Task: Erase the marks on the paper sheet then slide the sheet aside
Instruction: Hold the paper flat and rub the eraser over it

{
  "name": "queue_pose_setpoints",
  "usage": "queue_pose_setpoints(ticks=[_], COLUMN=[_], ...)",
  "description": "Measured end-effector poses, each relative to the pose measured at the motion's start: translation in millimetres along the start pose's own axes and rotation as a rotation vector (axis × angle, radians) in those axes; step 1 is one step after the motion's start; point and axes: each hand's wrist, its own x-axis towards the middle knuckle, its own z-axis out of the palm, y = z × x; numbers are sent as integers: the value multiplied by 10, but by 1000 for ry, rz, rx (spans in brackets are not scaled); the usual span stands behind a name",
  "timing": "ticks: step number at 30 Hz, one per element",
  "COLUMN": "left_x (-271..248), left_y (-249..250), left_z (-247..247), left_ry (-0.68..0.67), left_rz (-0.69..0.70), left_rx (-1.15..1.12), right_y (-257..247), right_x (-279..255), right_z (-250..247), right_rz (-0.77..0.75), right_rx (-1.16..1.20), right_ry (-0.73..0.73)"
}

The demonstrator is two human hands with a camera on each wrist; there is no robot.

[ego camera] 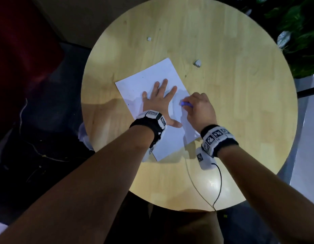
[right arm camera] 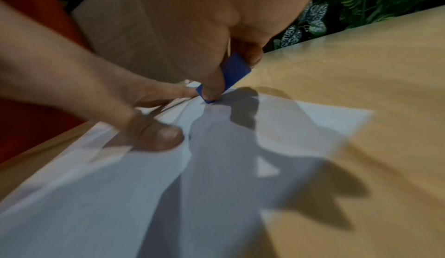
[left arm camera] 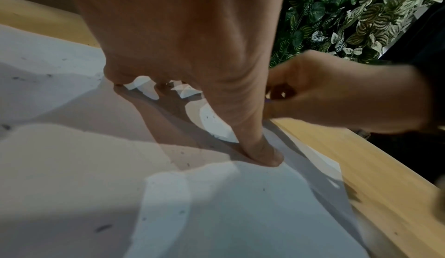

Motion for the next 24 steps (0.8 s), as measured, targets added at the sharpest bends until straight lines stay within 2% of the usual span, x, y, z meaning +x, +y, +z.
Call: queue_pose_setpoints(ticks=[3, 10, 12, 15, 17, 22, 24], left_x=[-21, -57, -58, -52, -57, -40, -37], left_y=[-18, -29, -16, -12, -1, -5, -3], left_z=[6, 2, 6, 15, 16, 25, 25], left_ry=[-5, 21, 31, 18, 15, 22, 24], left_rz=[2, 8, 5, 0, 2, 3, -1], left_rx=[-19, -7, 26, 67, 81, 59, 67], right_y=[-32, -117, -92, -63, -65, -182, -153], right_x=[214, -513, -404, 44, 164, -535, -461], right_z=[36, -99, -102, -92, -72, -42, -41], right_rz=[82, 14, 8, 74, 100, 6, -13], right_rx=[-4, -10, -19, -48, -55, 12, 18], right_ry=[13, -107, -91, -28, -19, -80, -105])
